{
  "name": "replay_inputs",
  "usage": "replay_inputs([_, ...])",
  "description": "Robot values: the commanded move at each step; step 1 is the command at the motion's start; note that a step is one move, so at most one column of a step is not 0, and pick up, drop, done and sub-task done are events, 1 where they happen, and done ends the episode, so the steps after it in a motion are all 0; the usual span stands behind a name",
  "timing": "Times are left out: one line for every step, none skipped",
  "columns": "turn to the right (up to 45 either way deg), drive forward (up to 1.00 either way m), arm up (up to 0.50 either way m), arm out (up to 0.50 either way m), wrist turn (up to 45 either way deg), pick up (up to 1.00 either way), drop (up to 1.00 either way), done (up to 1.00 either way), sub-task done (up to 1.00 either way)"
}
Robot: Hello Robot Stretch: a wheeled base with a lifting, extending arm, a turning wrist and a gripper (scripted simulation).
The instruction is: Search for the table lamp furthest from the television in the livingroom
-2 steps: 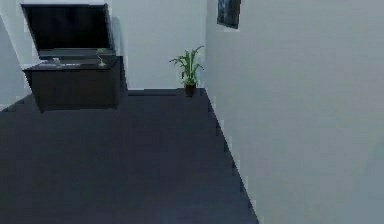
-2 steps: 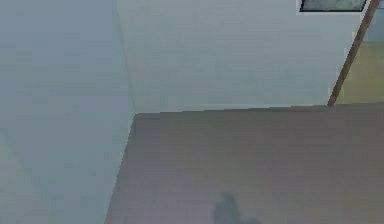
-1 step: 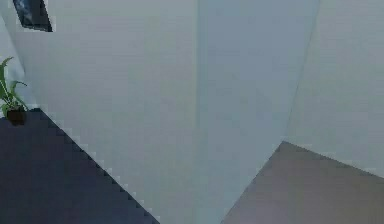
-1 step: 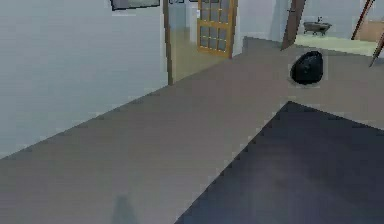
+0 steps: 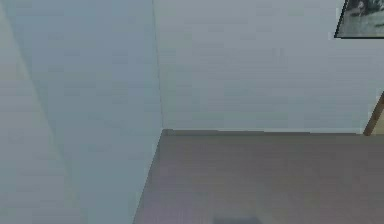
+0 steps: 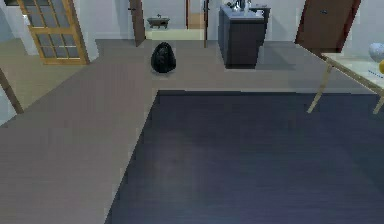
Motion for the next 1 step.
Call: replay_inputs([0.0, 0.05, 0.0, 0.0, 0.0, 0.0, 0.0, 0.0, 0.0])
